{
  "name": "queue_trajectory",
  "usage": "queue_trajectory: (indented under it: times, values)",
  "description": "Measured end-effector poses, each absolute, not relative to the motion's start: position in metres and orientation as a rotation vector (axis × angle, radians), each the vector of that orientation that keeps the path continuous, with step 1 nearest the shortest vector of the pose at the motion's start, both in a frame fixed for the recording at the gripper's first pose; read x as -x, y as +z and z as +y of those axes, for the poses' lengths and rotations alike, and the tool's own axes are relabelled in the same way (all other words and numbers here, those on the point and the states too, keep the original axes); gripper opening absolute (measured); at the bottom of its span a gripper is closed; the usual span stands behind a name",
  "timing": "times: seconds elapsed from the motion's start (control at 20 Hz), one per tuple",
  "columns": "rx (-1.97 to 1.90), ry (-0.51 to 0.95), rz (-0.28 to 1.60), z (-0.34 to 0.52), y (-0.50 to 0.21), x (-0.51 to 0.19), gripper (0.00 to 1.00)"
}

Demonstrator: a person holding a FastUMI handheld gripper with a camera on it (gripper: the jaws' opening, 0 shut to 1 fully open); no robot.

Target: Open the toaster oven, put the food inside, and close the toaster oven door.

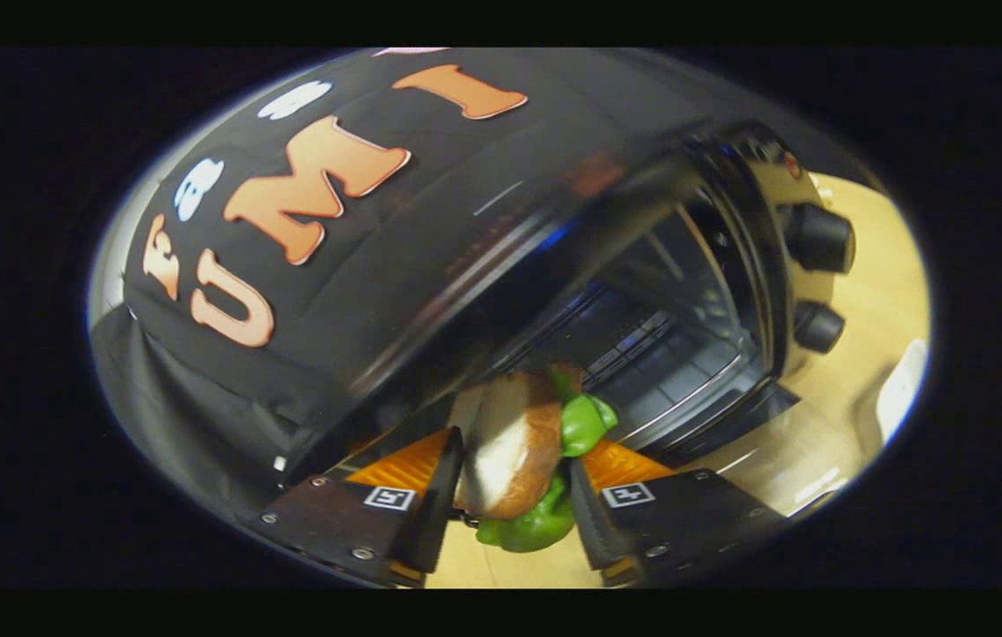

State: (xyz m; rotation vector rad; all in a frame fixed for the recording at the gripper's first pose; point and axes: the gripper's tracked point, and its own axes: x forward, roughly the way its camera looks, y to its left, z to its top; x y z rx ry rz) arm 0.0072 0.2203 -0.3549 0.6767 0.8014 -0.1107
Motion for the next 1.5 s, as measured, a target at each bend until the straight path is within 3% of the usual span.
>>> queue_trajectory:
  times: [0.3,0.4,1.0,1.5]
  values:
    - [-0.506,-0.187,0.977,0.194,-0.361,0.022,0.93]
    - [-0.515,-0.205,1.007,0.187,-0.361,0.024,0.98]
    - [-0.585,-0.025,1.035,0.177,-0.319,0.047,0.97]
    - [-0.269,0.245,1.169,0.183,-0.317,0.16,0.97]
